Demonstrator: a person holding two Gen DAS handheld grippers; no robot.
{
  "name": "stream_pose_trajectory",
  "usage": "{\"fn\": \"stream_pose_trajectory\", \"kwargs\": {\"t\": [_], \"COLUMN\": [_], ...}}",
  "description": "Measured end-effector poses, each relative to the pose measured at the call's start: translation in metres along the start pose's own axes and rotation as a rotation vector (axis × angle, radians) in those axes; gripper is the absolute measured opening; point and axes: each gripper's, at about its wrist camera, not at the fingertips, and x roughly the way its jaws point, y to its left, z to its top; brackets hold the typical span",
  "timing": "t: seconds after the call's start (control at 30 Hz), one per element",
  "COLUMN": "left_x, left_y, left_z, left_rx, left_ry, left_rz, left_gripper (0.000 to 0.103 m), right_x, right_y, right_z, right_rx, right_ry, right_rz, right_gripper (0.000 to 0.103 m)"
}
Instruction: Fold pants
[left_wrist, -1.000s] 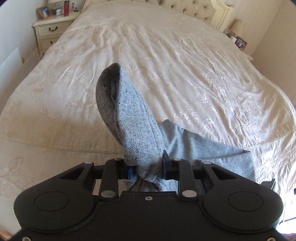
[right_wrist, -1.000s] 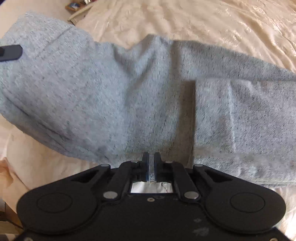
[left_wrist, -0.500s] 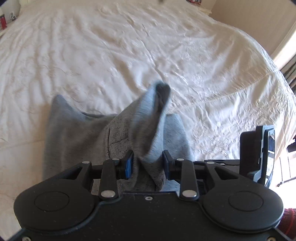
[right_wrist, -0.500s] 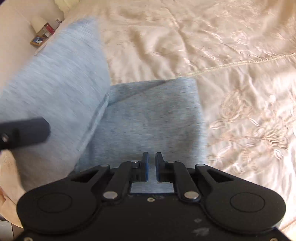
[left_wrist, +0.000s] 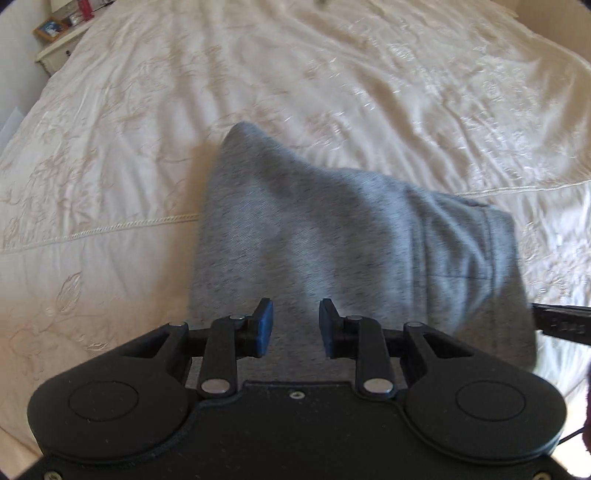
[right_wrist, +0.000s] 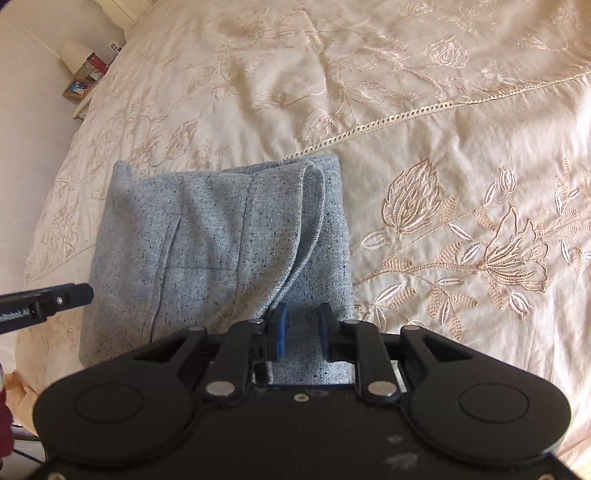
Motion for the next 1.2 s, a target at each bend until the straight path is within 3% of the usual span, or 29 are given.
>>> {"fn": "stream_pose_trajectory", "kwargs": {"t": [0.13,0.2,0.33,0.67,0.9,0.93,0.97,1.0,1.1,1.17,1.2], "left_x": [0.044,0.053,0.045,-0.003,-0.008,-0.009,-0.01,-0.011,-0.016,-0.018,-0.019], "left_y": [0.023,0.031,0.046,0.063,0.066,0.065,0.064,0.063,0.059,0.057,0.056], "left_z": [-0.012,-0.015,-0.013,-0.031,-0.045,-0.047,-0.048,-0.049,-0.05,-0.049,-0.049], "left_rx": [0.007,0.001,-0.074,-0.121,-0.194,-0.203,-0.209,-0.212,-0.219,-0.224,-0.226], "left_ry": [0.146,0.168,0.16,0.091,0.108,0.105,0.102,0.096,0.07,0.057,0.052], "left_rz": [0.064,0.088,0.053,0.092,0.098,0.097,0.096,0.097,0.099,0.098,0.098], "left_gripper": [0.038,0.038,0.04,0.04,0.04,0.04,0.04,0.04,0.04,0.04,0.04], "right_x": [-0.011,-0.022,-0.032,0.013,0.029,0.029,0.028,0.025,-0.002,-0.03,-0.04], "right_y": [-0.009,-0.011,-0.008,0.007,-0.004,-0.004,-0.003,0.002,0.031,0.055,0.06], "right_z": [-0.001,-0.001,0.004,0.012,0.019,0.019,0.019,0.02,0.024,0.025,0.026], "right_rx": [0.069,0.084,0.087,0.066,0.133,0.135,0.122,0.086,-0.128,-0.293,-0.319], "right_ry": [-0.039,-0.082,-0.137,-0.019,0.013,0.008,0.006,0.004,-0.056,-0.147,-0.182], "right_rz": [-0.028,-0.031,-0.011,0.034,0.064,0.077,0.093,0.082,0.052,0.061,0.072], "right_gripper": [0.025,0.03,0.039,0.044,0.045,0.04,0.02,0.01,0.009,0.008,0.008]}}
